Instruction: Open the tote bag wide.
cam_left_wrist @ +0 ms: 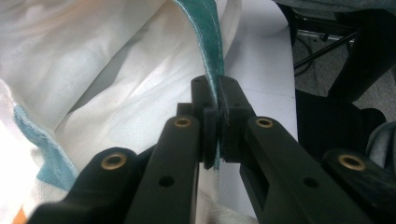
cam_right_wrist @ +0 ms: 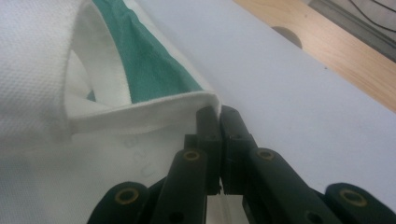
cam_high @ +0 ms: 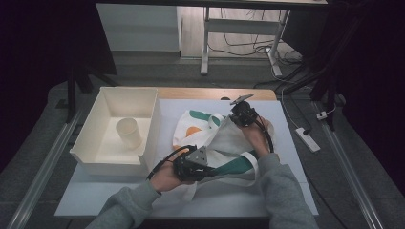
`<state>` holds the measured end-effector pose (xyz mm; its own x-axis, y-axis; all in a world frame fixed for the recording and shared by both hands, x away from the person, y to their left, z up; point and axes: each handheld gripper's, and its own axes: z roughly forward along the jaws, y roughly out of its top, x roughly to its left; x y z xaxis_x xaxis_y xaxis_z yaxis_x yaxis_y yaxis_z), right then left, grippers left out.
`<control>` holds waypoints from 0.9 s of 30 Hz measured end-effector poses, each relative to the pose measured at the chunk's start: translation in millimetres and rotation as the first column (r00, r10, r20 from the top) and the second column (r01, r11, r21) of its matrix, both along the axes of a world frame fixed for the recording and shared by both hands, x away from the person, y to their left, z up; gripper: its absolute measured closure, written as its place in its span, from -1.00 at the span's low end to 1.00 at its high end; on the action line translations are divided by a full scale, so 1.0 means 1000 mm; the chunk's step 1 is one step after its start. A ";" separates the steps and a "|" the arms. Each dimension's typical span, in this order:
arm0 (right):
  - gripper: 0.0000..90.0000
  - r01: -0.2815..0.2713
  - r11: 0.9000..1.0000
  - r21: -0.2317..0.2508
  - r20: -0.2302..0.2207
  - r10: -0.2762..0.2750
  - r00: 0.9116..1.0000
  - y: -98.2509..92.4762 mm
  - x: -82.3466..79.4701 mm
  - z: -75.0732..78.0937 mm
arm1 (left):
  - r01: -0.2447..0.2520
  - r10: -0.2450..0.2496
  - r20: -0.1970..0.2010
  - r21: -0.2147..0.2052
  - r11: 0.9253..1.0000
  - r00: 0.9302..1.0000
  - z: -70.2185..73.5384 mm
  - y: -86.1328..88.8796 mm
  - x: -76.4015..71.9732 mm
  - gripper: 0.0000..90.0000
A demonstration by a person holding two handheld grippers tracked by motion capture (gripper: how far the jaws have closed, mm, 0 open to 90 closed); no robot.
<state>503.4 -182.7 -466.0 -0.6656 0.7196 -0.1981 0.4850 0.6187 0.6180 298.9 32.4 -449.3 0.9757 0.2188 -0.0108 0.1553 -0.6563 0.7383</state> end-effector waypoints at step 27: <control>0.14 -0.072 0.982 0.177 0.088 0.057 0.995 -0.010 -0.033 0.025 | -0.036 0.038 -0.037 0.040 0.999 0.999 -0.017 -0.007 0.009 0.91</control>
<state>469.9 -193.1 -440.9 -0.6984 0.7046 -0.1254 0.3910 0.5224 0.7577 308.3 25.3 -465.8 0.9660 0.2556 -0.0386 0.2075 -0.6776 0.7055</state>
